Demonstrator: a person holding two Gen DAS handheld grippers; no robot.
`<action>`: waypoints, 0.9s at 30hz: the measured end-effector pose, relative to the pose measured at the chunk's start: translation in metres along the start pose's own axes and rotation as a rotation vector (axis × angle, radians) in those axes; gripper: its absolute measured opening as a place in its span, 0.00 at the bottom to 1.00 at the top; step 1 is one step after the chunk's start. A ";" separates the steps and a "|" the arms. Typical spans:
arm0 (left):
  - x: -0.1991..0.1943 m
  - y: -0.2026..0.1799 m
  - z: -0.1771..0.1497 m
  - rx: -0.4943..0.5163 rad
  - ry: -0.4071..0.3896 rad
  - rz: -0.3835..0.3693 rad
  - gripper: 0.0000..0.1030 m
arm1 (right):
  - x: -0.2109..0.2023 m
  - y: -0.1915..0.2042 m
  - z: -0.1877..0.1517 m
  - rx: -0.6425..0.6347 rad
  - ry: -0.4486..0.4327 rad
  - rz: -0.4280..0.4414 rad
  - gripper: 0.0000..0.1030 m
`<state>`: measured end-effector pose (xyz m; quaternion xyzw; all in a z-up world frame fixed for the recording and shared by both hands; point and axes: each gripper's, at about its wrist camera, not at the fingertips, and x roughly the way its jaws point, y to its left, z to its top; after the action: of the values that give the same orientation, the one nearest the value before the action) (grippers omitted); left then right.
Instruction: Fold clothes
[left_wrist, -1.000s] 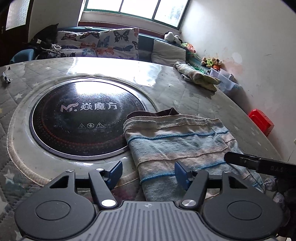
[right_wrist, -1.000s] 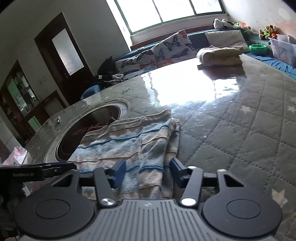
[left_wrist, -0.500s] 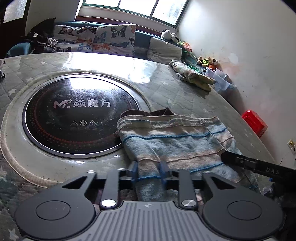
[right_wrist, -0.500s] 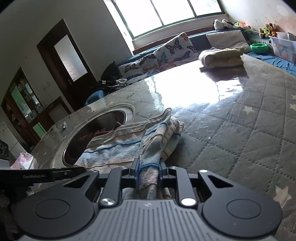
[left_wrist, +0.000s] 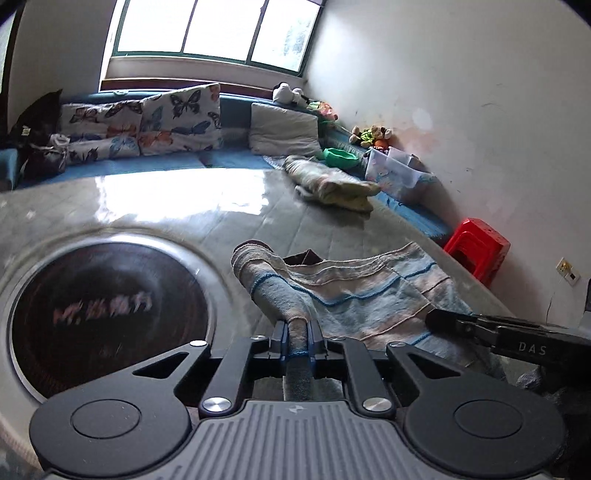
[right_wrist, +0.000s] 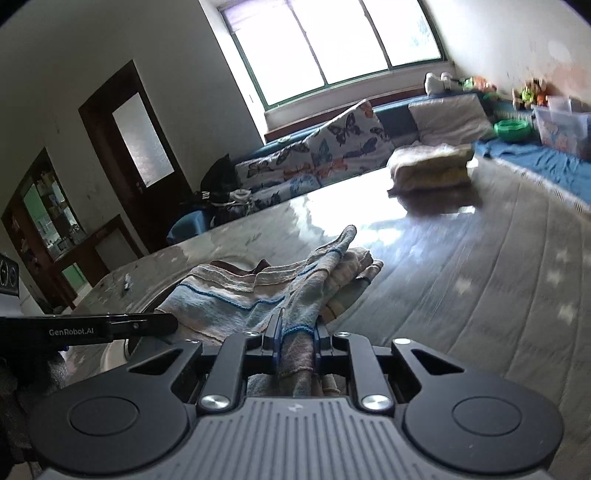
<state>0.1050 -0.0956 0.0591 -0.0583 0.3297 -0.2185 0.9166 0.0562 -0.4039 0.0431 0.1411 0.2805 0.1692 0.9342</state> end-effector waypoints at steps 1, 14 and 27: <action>0.005 -0.003 0.005 0.001 -0.002 -0.001 0.11 | 0.000 -0.003 0.006 -0.008 -0.006 -0.009 0.14; 0.077 -0.042 0.050 0.044 0.001 0.003 0.11 | 0.022 -0.046 0.061 -0.074 -0.019 -0.127 0.14; 0.115 -0.025 0.025 0.027 0.107 0.038 0.21 | 0.051 -0.080 0.044 -0.028 0.088 -0.216 0.24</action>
<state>0.1903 -0.1694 0.0182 -0.0280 0.3762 -0.2084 0.9024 0.1401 -0.4638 0.0255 0.0895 0.3326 0.0775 0.9356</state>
